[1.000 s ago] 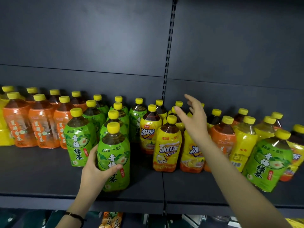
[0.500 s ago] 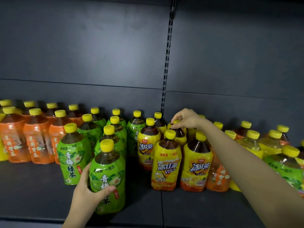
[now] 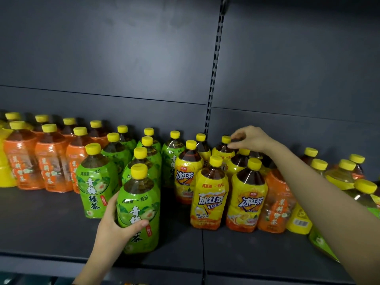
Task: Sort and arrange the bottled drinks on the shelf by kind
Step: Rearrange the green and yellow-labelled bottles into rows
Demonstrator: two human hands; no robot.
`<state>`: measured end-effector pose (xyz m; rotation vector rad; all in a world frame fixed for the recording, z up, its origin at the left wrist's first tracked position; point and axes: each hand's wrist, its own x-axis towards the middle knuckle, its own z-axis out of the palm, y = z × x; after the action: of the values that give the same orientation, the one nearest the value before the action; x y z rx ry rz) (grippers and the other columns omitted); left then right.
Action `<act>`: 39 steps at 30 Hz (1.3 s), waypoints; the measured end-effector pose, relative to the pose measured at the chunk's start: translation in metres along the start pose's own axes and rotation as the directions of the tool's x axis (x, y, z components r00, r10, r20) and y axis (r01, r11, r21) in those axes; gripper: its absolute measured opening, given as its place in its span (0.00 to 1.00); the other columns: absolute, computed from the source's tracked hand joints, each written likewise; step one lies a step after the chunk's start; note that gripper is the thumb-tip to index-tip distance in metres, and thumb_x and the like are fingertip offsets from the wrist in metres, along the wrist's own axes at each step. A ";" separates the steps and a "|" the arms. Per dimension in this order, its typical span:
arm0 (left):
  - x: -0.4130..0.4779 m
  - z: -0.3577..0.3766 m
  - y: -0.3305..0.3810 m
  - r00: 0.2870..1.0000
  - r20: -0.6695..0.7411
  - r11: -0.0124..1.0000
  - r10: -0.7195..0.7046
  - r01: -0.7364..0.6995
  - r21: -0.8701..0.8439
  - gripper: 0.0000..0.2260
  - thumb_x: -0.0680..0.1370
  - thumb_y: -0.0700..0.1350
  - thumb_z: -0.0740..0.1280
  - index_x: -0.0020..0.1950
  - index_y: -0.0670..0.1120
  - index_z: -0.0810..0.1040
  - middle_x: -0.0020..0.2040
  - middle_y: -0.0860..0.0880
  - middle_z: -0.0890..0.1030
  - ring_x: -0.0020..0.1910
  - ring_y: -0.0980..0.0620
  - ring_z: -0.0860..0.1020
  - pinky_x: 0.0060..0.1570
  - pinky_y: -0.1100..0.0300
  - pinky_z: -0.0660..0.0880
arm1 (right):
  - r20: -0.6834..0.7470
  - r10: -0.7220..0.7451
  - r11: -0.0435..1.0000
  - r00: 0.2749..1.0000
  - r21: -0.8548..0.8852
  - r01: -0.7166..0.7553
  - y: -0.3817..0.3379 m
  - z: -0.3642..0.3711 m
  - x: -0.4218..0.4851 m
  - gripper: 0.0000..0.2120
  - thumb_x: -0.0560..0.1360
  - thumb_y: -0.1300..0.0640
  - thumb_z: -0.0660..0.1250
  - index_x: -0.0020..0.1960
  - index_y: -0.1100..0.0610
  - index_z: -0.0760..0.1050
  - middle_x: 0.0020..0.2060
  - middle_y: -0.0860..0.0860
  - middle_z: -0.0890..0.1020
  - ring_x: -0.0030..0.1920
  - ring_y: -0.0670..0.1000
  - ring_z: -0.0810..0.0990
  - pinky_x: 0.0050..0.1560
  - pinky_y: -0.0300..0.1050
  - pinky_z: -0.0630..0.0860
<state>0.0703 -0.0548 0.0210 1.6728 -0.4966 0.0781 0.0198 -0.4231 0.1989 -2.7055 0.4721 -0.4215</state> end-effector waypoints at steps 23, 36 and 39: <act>0.002 0.034 -0.021 0.994 -0.105 0.999 0.035 -0.037 -0.014 0.47 0.49 0.70 0.75 0.61 0.52 0.63 0.57 0.48 0.68 0.57 0.50 0.70 0.59 0.50 0.71 | 0.140 -0.090 0.992 0.986 -0.078 0.101 -0.048 0.041 0.017 0.17 0.71 0.55 0.74 0.58 0.55 0.80 0.61 0.54 0.79 0.65 0.54 0.74 0.62 0.45 0.69; -0.001 0.032 -0.022 0.990 -0.036 0.984 0.139 -0.134 0.121 0.21 0.67 0.69 0.65 0.54 0.59 0.71 0.56 0.55 0.72 0.60 0.55 0.71 0.59 0.53 0.73 | -0.210 -0.071 0.713 0.975 0.673 0.197 -0.130 0.156 -0.130 0.31 0.70 0.47 0.73 0.69 0.38 0.65 0.67 0.38 0.67 0.68 0.40 0.64 0.67 0.41 0.64; 0.002 0.015 -0.026 0.961 -0.210 0.973 0.182 -0.146 0.177 0.20 0.72 0.57 0.68 0.62 0.59 0.71 0.61 0.53 0.66 0.65 0.52 0.64 0.63 0.61 0.65 | -0.300 0.030 0.747 0.953 0.641 0.178 -0.131 0.205 -0.156 0.44 0.67 0.48 0.76 0.72 0.36 0.52 0.71 0.37 0.58 0.72 0.40 0.55 0.70 0.42 0.58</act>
<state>0.0779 -0.0671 -0.0051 1.7497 -0.4661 0.4357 -0.0143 -0.1893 0.0326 -1.9679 0.2191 -0.8441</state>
